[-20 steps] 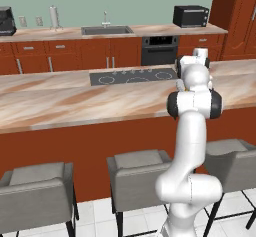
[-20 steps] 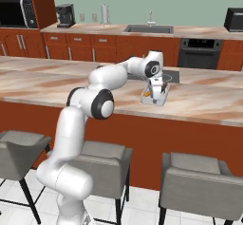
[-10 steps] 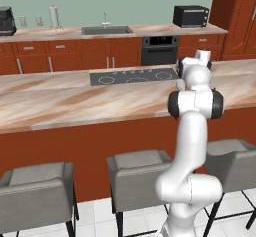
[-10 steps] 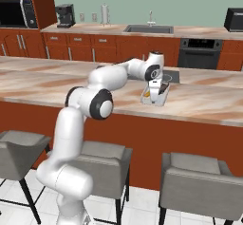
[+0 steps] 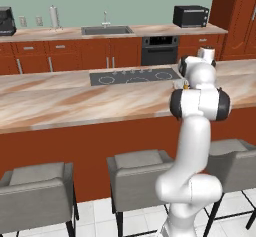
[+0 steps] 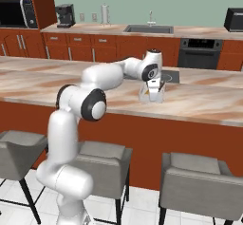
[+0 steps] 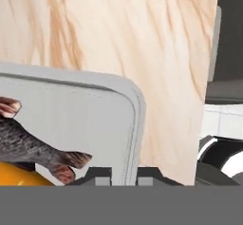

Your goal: Place the tupperware on the top shelf of the fridge. Make space for the tupperware among the existing items by rearranging them on the shelves if needed. Close the fridge door when finished.

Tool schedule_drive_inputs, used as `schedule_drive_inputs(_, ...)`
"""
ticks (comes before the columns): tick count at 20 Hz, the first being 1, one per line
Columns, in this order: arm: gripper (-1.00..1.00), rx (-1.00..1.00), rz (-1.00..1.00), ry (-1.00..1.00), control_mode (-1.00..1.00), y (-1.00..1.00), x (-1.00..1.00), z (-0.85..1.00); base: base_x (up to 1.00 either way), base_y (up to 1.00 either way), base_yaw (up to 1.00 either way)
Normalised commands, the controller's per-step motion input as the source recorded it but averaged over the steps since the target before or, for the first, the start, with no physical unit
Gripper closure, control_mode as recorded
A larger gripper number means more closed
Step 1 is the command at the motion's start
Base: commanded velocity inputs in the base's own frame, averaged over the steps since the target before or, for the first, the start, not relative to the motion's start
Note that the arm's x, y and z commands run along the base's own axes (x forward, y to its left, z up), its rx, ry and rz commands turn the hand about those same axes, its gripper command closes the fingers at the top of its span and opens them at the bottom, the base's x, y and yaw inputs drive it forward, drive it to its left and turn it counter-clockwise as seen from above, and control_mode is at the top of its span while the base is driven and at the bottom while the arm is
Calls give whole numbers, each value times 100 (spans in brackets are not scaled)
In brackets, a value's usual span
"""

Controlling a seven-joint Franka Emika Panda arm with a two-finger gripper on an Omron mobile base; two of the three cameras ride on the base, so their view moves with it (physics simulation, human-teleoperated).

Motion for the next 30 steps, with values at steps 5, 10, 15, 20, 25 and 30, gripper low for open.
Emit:
schedule_drive_inputs(5, 100, -10, 21, -17, -100, 38, -93, 55, 0, 0, 0)
schedule_drive_inputs(10, 100, -10, 20, -39, -100, 83, -100, 27, 0, 0, 0)
schedule_drive_inputs(15, 100, -3, 17, -10, -100, 89, -83, 47, 0, 0, 0)
schedule_drive_inputs(20, 100, 1, 11, 3, -100, 67, -74, 66, 0, 0, 0)
schedule_drive_inputs(25, 100, 10, 14, 7, -100, 49, -87, 66, 0, 0, 0)
schedule_drive_inputs(30, 100, 16, 15, 5, -100, 5, -86, 22, 0, 0, 0)
